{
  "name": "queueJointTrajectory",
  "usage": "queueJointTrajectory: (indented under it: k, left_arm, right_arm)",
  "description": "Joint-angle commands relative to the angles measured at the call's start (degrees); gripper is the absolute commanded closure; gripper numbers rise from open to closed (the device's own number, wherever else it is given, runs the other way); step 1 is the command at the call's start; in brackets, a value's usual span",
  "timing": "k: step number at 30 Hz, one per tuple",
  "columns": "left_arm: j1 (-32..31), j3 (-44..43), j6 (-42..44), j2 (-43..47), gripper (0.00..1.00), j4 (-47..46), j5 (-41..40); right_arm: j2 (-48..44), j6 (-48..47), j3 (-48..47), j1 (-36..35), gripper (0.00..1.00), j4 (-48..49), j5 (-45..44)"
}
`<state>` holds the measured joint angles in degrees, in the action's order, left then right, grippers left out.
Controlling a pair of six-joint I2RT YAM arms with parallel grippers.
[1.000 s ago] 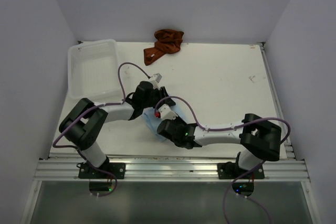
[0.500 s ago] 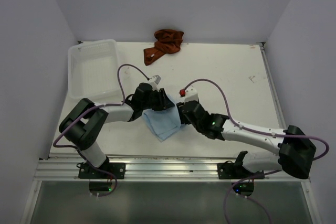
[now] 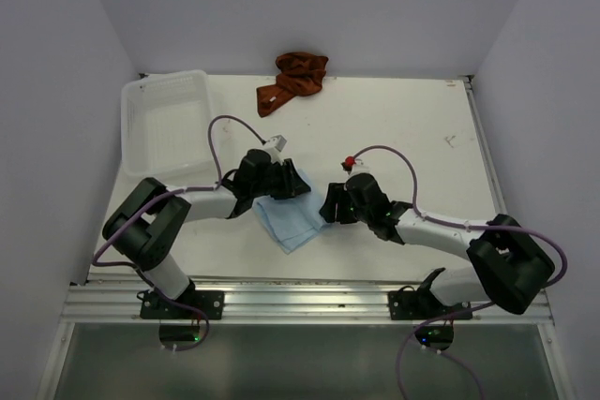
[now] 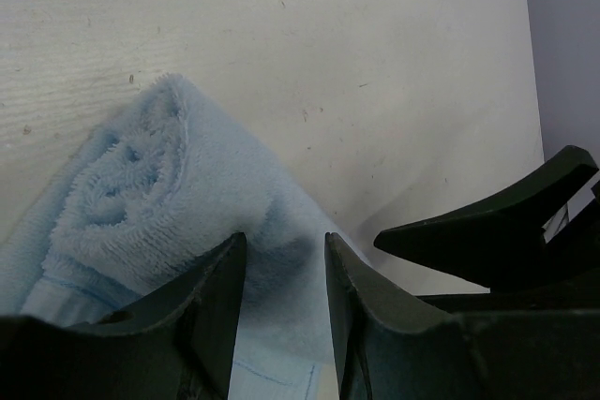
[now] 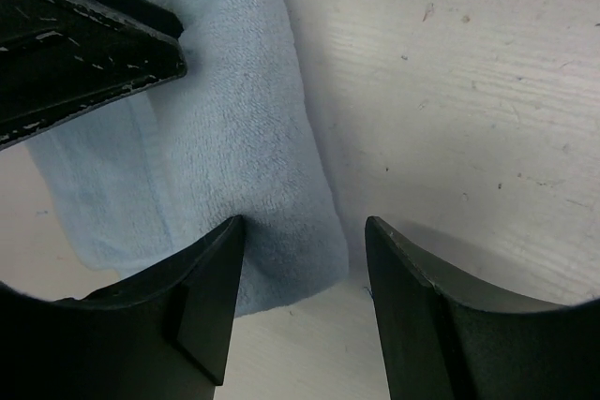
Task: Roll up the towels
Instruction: Roll the towel
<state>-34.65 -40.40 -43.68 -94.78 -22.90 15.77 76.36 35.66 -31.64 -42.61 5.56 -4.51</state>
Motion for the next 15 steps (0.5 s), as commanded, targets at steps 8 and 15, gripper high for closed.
queueJointTrajectory:
  k: [8,15]
  left_arm:
    - [-0.24,2.87,1.41,2.5,0.57,0.57,-1.18]
    - [-0.24,3.31,1.41,3.37,0.57,0.57,-1.27]
  right_arm:
    - [5.82,4.86,2.81,0.25,0.46,11.13,7.32]
    - [5.65,4.86,3.6,0.25,0.85,12.28,8.38]
